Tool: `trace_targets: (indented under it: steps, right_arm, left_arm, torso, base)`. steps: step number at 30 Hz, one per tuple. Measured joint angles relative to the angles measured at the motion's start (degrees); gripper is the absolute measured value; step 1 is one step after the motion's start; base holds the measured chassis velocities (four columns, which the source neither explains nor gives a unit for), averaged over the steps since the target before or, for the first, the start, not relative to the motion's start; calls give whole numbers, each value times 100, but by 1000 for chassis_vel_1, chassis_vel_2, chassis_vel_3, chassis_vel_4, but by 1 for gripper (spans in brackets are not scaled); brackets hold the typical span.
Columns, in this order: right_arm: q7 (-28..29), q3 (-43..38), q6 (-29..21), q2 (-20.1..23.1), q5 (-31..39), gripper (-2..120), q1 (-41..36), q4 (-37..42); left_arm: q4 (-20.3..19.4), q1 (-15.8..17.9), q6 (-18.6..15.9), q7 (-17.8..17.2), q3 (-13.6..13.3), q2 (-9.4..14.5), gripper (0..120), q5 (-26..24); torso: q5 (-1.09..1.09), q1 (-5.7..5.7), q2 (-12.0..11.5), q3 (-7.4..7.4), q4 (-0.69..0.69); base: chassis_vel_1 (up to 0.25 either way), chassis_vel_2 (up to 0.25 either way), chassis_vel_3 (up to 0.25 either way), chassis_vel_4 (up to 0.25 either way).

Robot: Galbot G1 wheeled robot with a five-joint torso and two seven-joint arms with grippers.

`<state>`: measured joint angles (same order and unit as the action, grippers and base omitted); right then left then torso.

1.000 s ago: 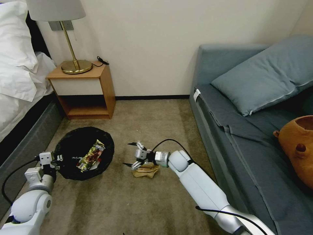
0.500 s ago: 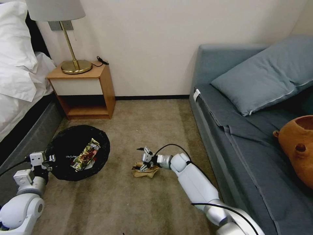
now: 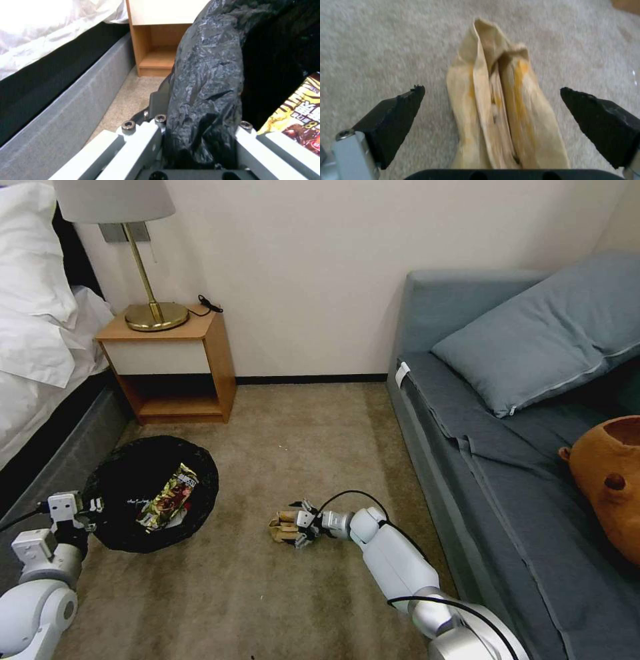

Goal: Pick up the trash bin, then pick up the garbage on the floor and place it into the trash bin.

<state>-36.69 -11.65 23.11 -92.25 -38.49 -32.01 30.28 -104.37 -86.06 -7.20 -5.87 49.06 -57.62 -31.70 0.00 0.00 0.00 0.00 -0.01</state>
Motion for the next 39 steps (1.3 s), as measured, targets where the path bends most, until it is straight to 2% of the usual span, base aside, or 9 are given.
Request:
trace_targets:
  steps: [9, 20, 22, 23, 31, 33, 34, 35, 39]
  right_arm:
    - [556, 2, -109, 5, -262, 100, 80, -342]
    - [547, -35, -172, 8, -482, 97, 79, -605]
    - [514, -79, -209, 10, -490, 87, 148, -755]
    - [514, -79, -209, 10, -490, 87, 148, -755]
    - [494, -119, -223, 9, -459, 56, 207, -932]
    - [491, -120, -222, 9, -458, 52, 218, -943]
    - [483, -120, -220, 10, -456, 45, 239, -951]
    - [483, -120, -220, 10, -456, 45, 239, -951]
    - [429, -126, -185, 13, -444, 27, 269, -930]
  left_arm:
    - [-162, -91, -19, -13, -8, -13, 3, 6]
    - [-261, -155, -25, -25, -4, -38, 3, 14]
    - [-286, -177, -28, -27, -4, -37, 3, 16]
    - [-286, -177, -28, -27, -4, -37, 3, 16]
    - [-251, -237, -20, -16, 32, -77, 3, 25]
    - [-242, -241, -18, -14, 33, -81, 3, 30]
    - [-237, -244, -16, -13, 35, -90, 3, 39]
    - [-237, -244, -16, -13, 35, -90, 3, 39]
    - [-237, -240, -12, -3, 37, -120, 3, 53]
  torso:
    - [0, 0, 0, 0, 0]
    - [1, 0, 0, 0, 0]
    - [0, 0, 0, 0, 1]
    - [0, 0, 0, 0, 1]
    - [1, 0, 0, 0, 1]
    - [1, 0, 0, 0, 2]
    - [1, 0, 0, 0, 2]
    - [1, 0, 0, 0, 2]
    - [0, 0, 0, 0, 0]
  base:
    - [0, 0, 0, 0]
    - [0, 0, 0, 0]
    - [0, 0, 0, 0]
    - [0, 0, 0, 0]
    - [0, 0, 0, 0]
    - [0, 0, 0, 0]
    - [0, 0, 0, 0]
    - [0, 0, 0, 0]
    - [0, 0, 0, 0]
